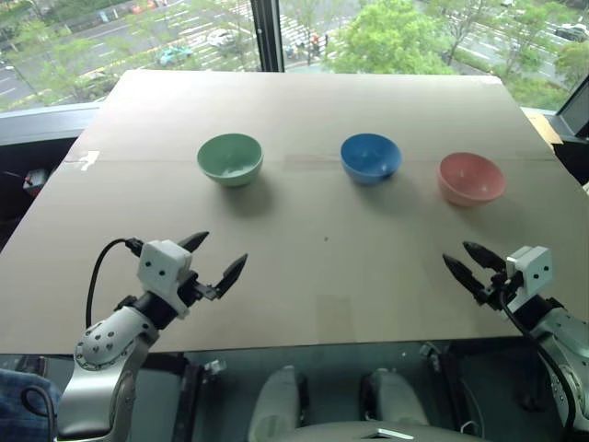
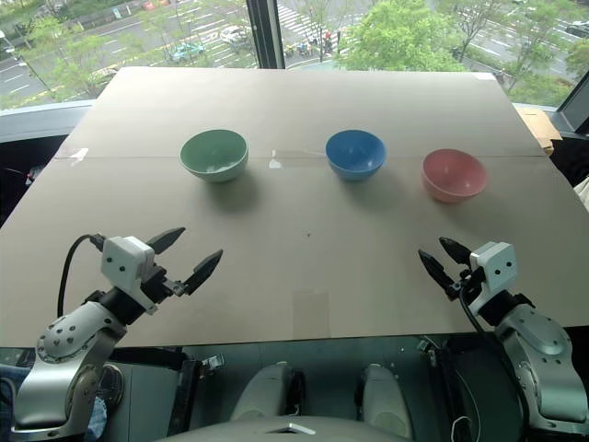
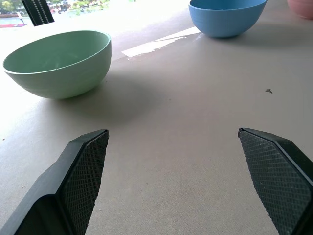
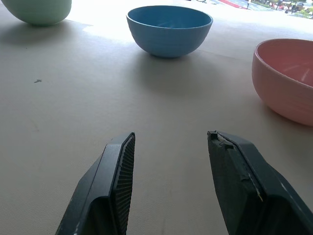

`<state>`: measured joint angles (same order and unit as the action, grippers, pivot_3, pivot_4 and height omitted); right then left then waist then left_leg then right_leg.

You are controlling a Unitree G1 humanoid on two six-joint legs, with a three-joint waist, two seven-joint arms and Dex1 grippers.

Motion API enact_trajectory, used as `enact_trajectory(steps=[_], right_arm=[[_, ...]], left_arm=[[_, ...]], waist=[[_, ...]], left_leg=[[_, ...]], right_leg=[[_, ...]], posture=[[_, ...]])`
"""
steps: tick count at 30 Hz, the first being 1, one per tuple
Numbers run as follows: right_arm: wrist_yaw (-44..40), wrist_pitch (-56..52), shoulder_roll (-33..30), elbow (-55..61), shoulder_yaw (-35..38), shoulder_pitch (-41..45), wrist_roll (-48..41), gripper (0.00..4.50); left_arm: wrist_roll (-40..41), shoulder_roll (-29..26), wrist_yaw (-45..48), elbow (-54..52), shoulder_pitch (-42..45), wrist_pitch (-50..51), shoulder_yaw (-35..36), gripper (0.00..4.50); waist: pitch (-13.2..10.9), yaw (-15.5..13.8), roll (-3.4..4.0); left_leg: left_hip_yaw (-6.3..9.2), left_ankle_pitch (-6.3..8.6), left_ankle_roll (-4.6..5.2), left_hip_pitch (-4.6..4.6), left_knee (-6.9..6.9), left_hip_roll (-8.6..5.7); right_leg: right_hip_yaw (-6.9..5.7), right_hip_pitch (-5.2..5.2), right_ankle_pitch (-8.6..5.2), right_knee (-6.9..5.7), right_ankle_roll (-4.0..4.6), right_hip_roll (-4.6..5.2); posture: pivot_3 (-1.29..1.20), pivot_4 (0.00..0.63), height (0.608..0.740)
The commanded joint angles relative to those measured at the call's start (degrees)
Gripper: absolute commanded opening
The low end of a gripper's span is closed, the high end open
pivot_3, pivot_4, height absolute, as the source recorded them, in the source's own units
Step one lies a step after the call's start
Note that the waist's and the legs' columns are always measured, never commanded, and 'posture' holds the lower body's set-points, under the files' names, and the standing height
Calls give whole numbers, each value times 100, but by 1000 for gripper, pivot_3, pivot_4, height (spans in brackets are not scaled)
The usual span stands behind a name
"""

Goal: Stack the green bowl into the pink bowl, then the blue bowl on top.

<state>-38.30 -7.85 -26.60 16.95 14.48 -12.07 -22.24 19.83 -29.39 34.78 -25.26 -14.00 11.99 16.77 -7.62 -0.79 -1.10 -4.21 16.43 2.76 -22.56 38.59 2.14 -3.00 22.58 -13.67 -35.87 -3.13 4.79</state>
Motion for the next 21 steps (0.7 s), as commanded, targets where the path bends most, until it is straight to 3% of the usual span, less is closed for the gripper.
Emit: enact_trajectory(steps=[1, 21], right_arm=[[-43, 160, -90, 67, 157, 65, -72, 2469], [-81, 202, -169, -54, 97, 238, -3, 2469]], left_arm=[[219, 42, 70, -226, -8, -162, 126, 4500], [418, 63, 232, -132, -44, -259, 97, 4500]], waist=[[0, 0, 0], [0, -1, 0]], left_leg=[[0, 0, 0, 0, 0, 0], [-3, 0, 0, 4, 0, 0]], right_leg=[[0, 0, 0, 0, 0, 0], [4, -1, 0, -1, 0, -2]], posture=[[0, 150, 738], [0, 150, 738]])
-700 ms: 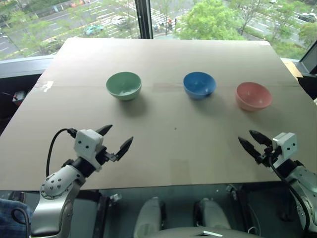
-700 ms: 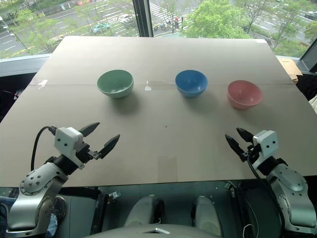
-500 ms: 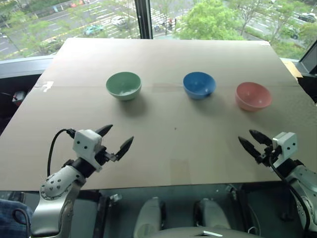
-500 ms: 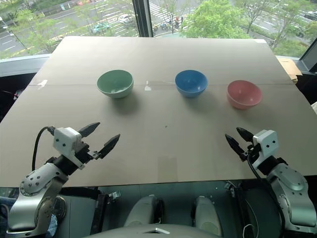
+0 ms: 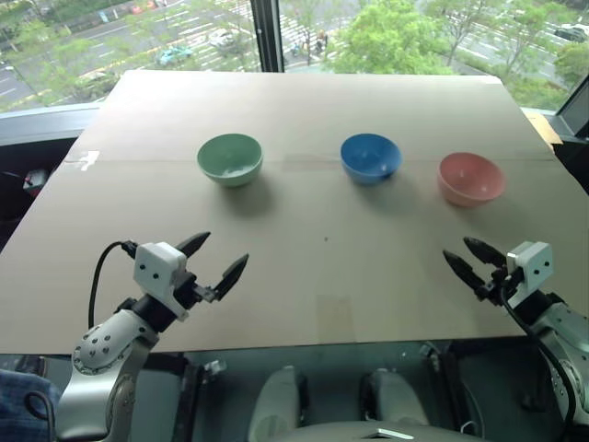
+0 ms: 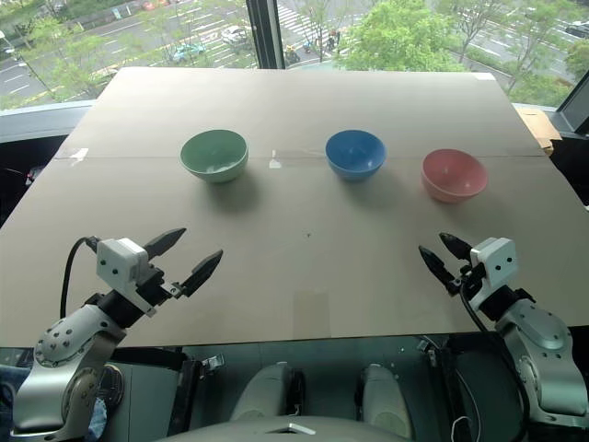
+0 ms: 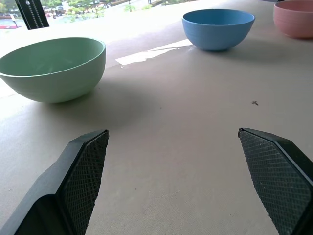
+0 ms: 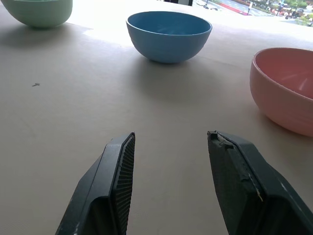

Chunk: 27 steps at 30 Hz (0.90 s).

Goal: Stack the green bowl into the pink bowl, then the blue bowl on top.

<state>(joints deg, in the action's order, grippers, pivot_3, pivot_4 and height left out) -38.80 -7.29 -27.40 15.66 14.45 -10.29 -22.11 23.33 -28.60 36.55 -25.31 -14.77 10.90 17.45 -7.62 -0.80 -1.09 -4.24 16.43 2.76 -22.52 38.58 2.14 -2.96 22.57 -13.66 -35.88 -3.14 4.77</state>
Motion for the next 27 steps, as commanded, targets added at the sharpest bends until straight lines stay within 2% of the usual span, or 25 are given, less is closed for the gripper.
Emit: enact_trajectory(steps=[1, 5, 12, 20, 27], right_arm=[[-32, 153, -103, 74, 93, 69, 6, 2469], [3, 124, -438, 4, -10, 190, 458, 2469], [-99, -213, -1236, -517, -157, 1198, 868, 2469], [-361, -303, -2047, -2006, -729, 2644, 1671, 2469], [-590, 367, -1990, -3903, -1639, 4232, 2501, 2469]], left_arm=[[63, -16, 75, -121, 34, -163, 3, 4500], [168, -21, 178, -187, 88, -103, -88, 4500], [387, -140, 281, -415, 539, 250, -399, 4500], [707, -337, 417, -740, 862, 633, -642, 4500], [1126, -544, 629, -881, 1235, 920, -689, 4500]], waist=[[0, 0, 0], [0, 1, 0], [0, 2, 1], [-2, 5, 2], [-7, 39, 11]], left_leg=[[0, 0, 0, 0, 0, 0], [-2, 0, 0, 0, 0, 0], [-3, -1, 0, 4, 11, 2], [-4, 0, 1, 0, 9, 0], [-17, -1, 1, 3, 13, -1]], right_leg=[[0, 0, 0, 0, 0, 0], [1, 0, 0, 0, 0, 0], [5, -6, 0, 0, 0, -8], [8, -5, 1, 3, 0, -8], [19, -1, 1, 2, -1, -13]], posture=[[0, 150, 738], [0, 150, 738], [0, 150, 738], [0, 150, 738], [0, 150, 738]])
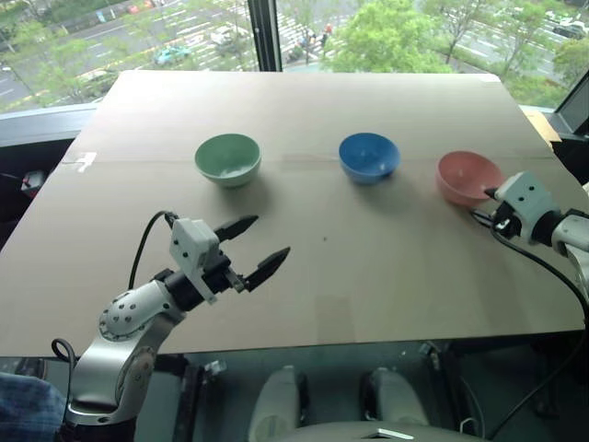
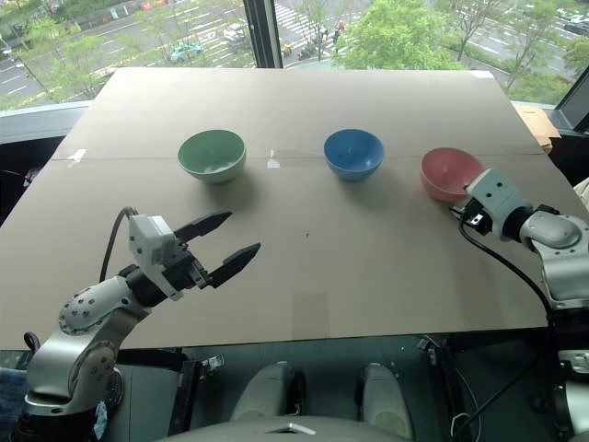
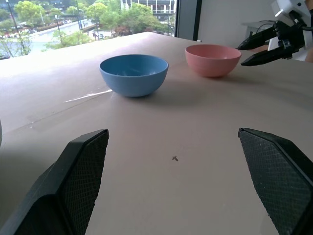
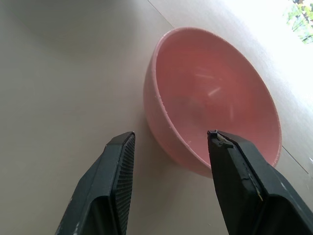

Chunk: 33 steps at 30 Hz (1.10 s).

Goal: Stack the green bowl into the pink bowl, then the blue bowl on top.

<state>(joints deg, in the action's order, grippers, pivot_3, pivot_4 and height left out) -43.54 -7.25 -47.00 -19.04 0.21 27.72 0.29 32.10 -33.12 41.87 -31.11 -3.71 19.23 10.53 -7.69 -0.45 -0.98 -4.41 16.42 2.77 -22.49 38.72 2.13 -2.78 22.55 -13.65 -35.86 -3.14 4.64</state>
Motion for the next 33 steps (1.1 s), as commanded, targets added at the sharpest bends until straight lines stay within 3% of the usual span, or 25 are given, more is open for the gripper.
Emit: enact_trajectory(steps=[1, 10, 15, 18, 21, 23, 33], right_arm=[[-160, 522, 11, -686, -357, 605, 383, 2469], [-443, 1571, 536, -3081, -1458, 1968, 1361, 2469], [-462, 1799, 796, -3945, -1669, 2467, 1642, 2469], [-449, 1954, 889, -4231, -1696, 2648, 1708, 1753], [-430, 2081, 934, -4400, -1697, 2747, 1749, 548], [-405, 2135, 952, -4469, -1688, 2778, 1769, 125], [-676, 2434, 910, -3886, -1776, 2634, 1829, 125]], left_arm=[[307, -118, 126, -322, 176, 119, 7, 4500], [539, -263, 104, -478, 493, 460, -83, 4500], [586, -273, 36, -562, 547, 563, -90, 4500], [640, -278, -1, -605, 550, 598, -77, 4500], [651, -263, -29, -630, 530, 604, -68, 4500], [633, -246, -62, -645, 508, 594, -67, 4500], [510, -290, -38, -475, 325, 465, 24, 4500]], waist=[[0, 8, 0], [-4, 17, 2], [-1, 105, -2], [-1, 132, -2], [-2, 130, -1], [-3, 127, 0], [-2, 139, -1]], left_leg=[[0, 0, 0, 0, 0, 1], [2, 0, -1, -9, -7, 0], [5, -1, -3, 2, -2, 3], [4, -1, -3, 16, 1, 4], [-9, 0, -4, 66, -5, 9], [-25, 0, -4, 76, -9, 11], [-116, 0, -4, 82, -34, 21]], right_leg=[[1, 0, 0, 0, 0, -1], [-3, 6, 0, 7, -1, 1], [-4, -6, 0, 2, -1, 0], [-3, -21, 1, 2, -1, 0], [6, -61, 0, 3, 1, 0], [21, -60, -1, 0, 2, 0], [91, -19, 1, -2, 2, -6]], posture=[[0, 150, 738], [0, 150, 738], [0, 150, 738], [0, 150, 738], [0, 150, 740], [0, 150, 740], [0, 150, 740]])
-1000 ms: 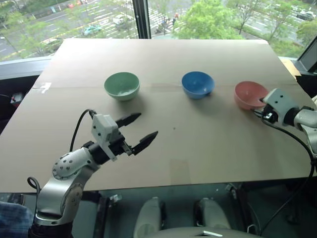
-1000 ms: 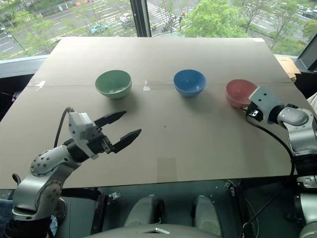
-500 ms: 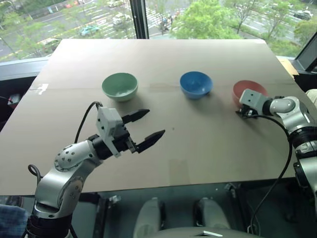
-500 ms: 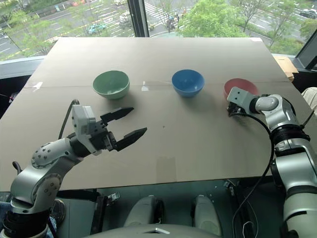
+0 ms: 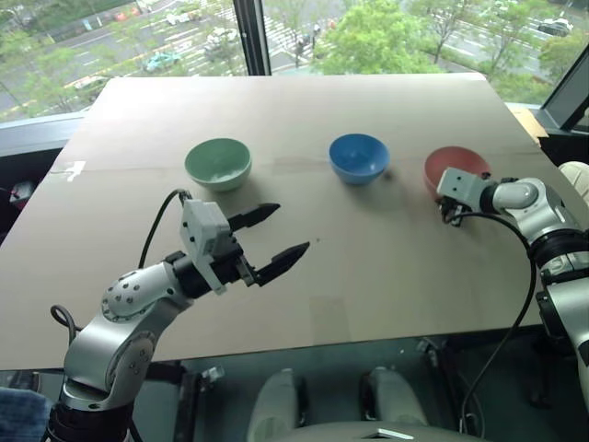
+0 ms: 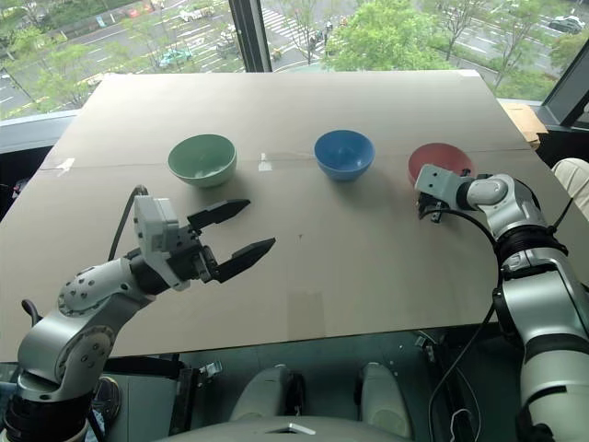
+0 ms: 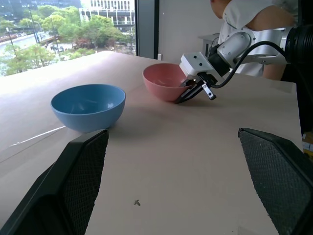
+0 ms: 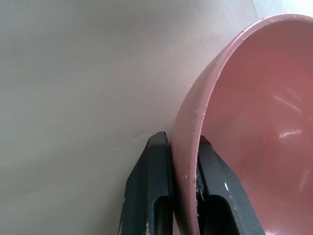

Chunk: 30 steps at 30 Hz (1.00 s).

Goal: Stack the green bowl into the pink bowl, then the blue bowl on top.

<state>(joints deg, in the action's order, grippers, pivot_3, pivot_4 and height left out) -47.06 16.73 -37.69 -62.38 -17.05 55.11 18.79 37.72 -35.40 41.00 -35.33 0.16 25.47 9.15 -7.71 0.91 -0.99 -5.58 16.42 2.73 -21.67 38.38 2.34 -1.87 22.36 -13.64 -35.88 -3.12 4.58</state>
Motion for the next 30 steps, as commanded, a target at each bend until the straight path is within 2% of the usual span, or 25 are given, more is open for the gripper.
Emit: enact_trajectory(steps=[1, 4, 7, 11, 15, 19, 26, 27, 28, 30], right_arm=[[-467, 43, 4, 763, -31, -188, -99, 125], [-701, -364, 120, 1903, 10, -495, -240, 125], [-1226, -1246, 212, 3638, -68, -1043, -421, 125], [-1453, -2455, 467, 5691, -198, -1645, -486, 125], [-1534, -3633, 821, 7239, -491, -2030, -429, 125], [-1509, -4411, 1019, 8144, -930, -2241, -234, 125], [-1387, -5070, 1133, 8739, -1407, -2220, -41, 125], [-1370, -5097, 1127, 8761, -1446, -2223, -31, 815], [-1353, -5110, 1116, 8770, -1480, -2224, -22, 940], [-1322, -5128, 1097, 8778, -1519, -2224, -23, 1781]], left_arm=[[-82, -60, 62, 33, -102, -184, 189, 4500], [-285, -65, 88, 363, -212, -341, 256, 4500], [-459, -72, 179, 718, -275, -515, 307, 4500], [-723, -174, 379, 1202, -393, -822, 440, 4500], [-826, -232, 483, 1516, -435, -999, 567, 4500], [-954, -241, 531, 1652, -479, -1143, 559, 4500], [-935, -245, 549, 1652, -472, -1118, 600, 4500], [-942, -254, 556, 1663, -469, -1119, 598, 4500], [-954, -264, 566, 1669, -465, -1123, 593, 4500], [-947, -269, 574, 1673, -452, -1117, 591, 4500]], waist=[[0, 10, 0], [-1, 28, 1], [-2, 14, 4], [-3, -20, 5], [-6, -42, 8], [0, -42, -1], [0, -33, -2], [0, -32, -2], [0, -31, -2], [0, -30, -2]], left_leg=[[9, 0, 0, -2, -1, 0], [25, 0, 0, -6, -8, 1], [33, 0, -1, -20, -11, 3], [47, 1, -1, -38, -10, 0], [68, 1, 0, -56, -2, -9], [77, 2, 1, -57, 1, -14], [84, 2, 1, -60, 2, -15], [86, 2, 1, -61, 2, -14], [87, 2, 1, -61, 2, -15], [87, 2, 1, -62, 2, -15]], right_leg=[[-3, 0, 0, 0, -1, 0], [-9, 6, 1, 0, -2, -1], [-19, 19, 1, -3, -2, -1], [-35, 30, 1, 0, -2, 5], [-57, 33, 0, 2, -2, 14], [-64, 32, 0, 1, -1, 19], [-74, 32, 0, 1, -1, 17], [-74, 32, 0, 1, -1, 16], [-75, 32, 0, 1, -1, 16], [-76, 32, -1, 2, -1, 15]], posture=[[0, 150, 740], [0, 150, 740], [0, 150, 740], [0, 150, 740], [0, 150, 740], [0, 150, 740], [0, 150, 740], [0, 150, 740], [0, 150, 740], [0, 150, 740]])
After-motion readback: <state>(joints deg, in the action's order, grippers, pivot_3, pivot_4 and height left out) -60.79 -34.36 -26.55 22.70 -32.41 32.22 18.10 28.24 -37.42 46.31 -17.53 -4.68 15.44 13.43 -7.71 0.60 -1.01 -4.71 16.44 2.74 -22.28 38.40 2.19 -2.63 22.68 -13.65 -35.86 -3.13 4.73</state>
